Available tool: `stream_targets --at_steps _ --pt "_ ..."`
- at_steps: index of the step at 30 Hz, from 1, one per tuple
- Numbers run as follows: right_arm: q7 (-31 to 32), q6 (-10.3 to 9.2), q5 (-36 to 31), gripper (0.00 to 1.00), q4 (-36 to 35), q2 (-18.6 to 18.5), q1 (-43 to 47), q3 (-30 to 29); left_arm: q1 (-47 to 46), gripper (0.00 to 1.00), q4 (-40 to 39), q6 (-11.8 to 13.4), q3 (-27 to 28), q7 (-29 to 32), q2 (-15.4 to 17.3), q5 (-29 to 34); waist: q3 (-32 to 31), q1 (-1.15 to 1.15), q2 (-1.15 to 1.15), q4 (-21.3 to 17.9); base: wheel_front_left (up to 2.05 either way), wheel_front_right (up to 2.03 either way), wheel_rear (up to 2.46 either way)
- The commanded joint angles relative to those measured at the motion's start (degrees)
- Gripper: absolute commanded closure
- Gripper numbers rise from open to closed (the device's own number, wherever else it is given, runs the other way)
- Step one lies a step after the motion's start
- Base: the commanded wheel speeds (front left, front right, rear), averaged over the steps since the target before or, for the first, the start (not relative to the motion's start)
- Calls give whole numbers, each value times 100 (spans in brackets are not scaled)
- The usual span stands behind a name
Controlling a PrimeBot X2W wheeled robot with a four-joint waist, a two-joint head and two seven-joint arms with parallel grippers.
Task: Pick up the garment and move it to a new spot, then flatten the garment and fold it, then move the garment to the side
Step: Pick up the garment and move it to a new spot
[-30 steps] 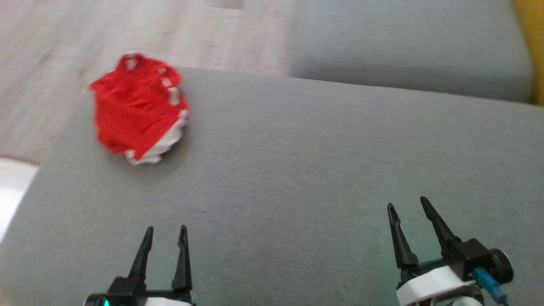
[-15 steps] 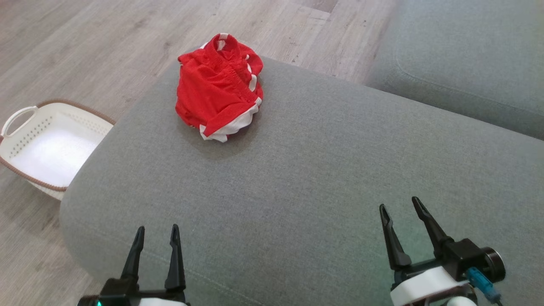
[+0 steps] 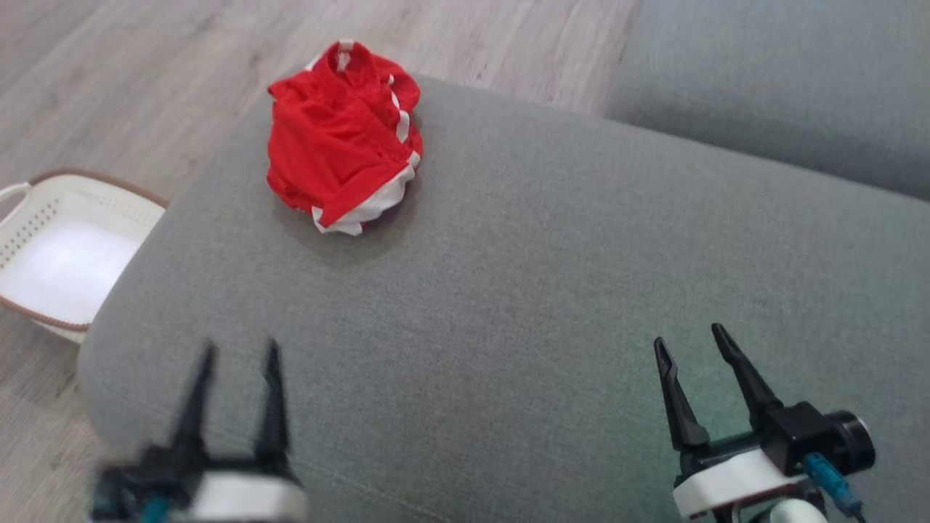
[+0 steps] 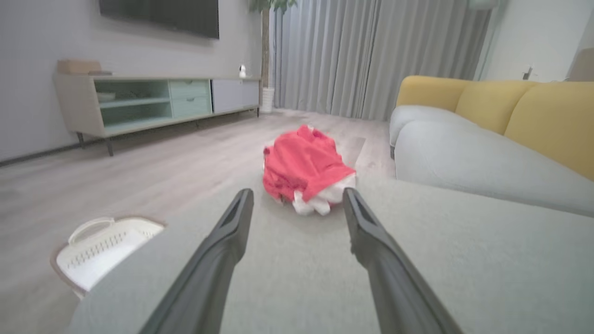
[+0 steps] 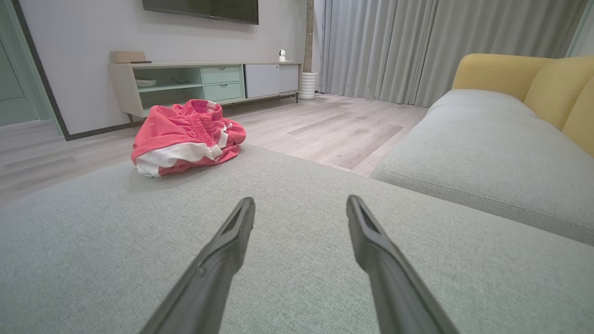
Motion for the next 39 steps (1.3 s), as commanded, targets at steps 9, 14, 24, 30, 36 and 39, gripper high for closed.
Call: stream_targets --at_steps 9,14,24,30,36,39 --pt "64 44 -585 0 -658 -50 -773 35 -2848 0 -1175 -366 978 1061 1418 -91 1109 0 0 -456 0 0 0" --pt "268 44 -902 0 -919 -50 -1166 197 -4373 0 -408 -665 1056 1882 2079 -179 1784 0 0 -895 0 0 0" --pt "522 44 -1146 0 -1393 -50 -1413 325 -5967 0 1931 -828 985 2842 2378 -563 2839 0 0 -1587 0 0 0" --pt "548 44 -1204 0 -1587 -50 -1353 162 -6224 0 2655 -895 827 2987 2433 -625 3171 0 0 -1768 0 0 0" --pt "541 44 -1210 0 -1759 -50 -1329 70 -6350 0 3412 -629 919 3113 2644 -607 3379 0 0 -1879 0 0 0" --pt "526 44 -1197 0 -1778 -50 -1341 64 -6468 0 3803 -511 992 3043 2686 -634 3417 0 0 -1882 0 0 0"
